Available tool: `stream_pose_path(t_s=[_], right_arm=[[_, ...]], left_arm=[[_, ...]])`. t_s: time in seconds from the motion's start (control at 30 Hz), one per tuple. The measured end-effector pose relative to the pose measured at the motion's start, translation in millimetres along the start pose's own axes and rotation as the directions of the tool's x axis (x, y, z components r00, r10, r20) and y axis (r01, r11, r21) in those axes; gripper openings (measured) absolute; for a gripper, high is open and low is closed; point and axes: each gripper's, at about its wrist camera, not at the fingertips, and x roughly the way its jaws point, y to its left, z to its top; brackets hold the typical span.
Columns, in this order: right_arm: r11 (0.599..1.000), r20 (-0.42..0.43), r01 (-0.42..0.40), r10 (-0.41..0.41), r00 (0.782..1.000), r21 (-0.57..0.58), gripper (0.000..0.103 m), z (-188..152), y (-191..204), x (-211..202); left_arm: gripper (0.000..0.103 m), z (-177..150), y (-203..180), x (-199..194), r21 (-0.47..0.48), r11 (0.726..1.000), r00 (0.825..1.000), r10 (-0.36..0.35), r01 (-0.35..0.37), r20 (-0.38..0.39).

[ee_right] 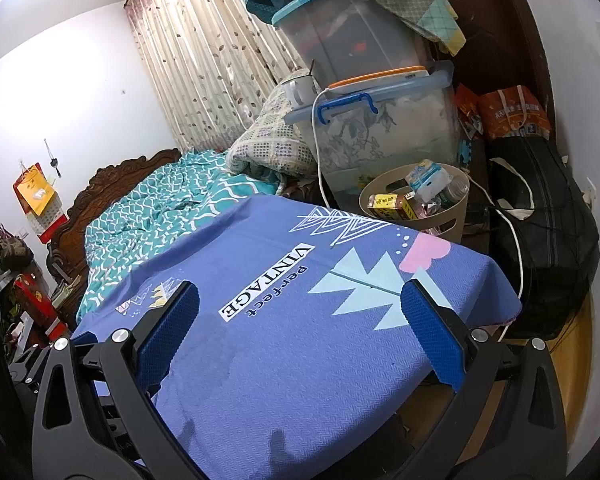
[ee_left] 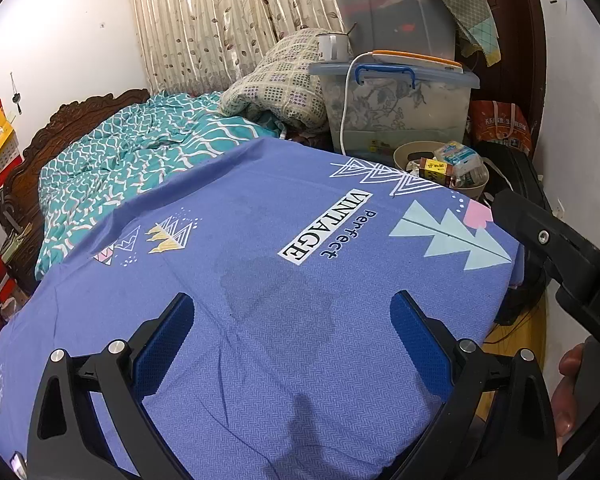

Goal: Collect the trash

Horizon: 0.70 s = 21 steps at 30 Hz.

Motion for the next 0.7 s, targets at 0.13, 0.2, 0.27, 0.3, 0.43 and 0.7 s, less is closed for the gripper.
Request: stream_pose_path(t_s=[0.13, 0.2, 0.27, 0.3, 0.43, 0.7], right_arm=[[1.000, 0.000, 0.001, -0.001, 1.000, 0.001, 0.100, 3.1, -1.0, 1.1], [1.000, 0.000, 0.001, -0.001, 1.000, 0.001, 0.100, 3.5, -1.0, 1.2], [1.000, -0.001, 0.000, 0.000, 1.000, -0.001, 0.100, 1.0, 0.5, 0.7], [1.000, -0.002, -0.001, 0.001, 1.000, -0.002, 0.100, -1.6, 2.1, 0.0], [1.000, -0.004, -0.002, 0.002, 1.000, -0.003, 0.100, -1.7, 3.2, 0.7], [1.000, -0.005, -0.002, 0.002, 1.000, -0.002, 0.100, -0.6, 3.2, 0.9]], left_arm=[[0.095, -0.8, -0.1, 1.0, -0.001, 1.000, 1.000, -0.002, 0.002, -0.002], [0.095, -3.0, 0.2, 1.1, -0.002, 1.000, 1.000, -0.002, 0.002, -0.003], [0.095, -2.7, 0.6, 1.9, 0.000, 1.000, 1.000, -0.004, 0.004, -0.003], [0.095, -4.2, 0.6, 1.5, 0.000, 1.000, 1.000, -0.004, 0.004, -0.004], [0.095, -2.6, 0.7, 1.9, 0.000, 1.000, 1.000, -0.004, 0.004, -0.003], [0.095, -3.3, 2.3, 3.3, -0.001, 1.000, 1.000, -0.011, 0.011, -0.010]])
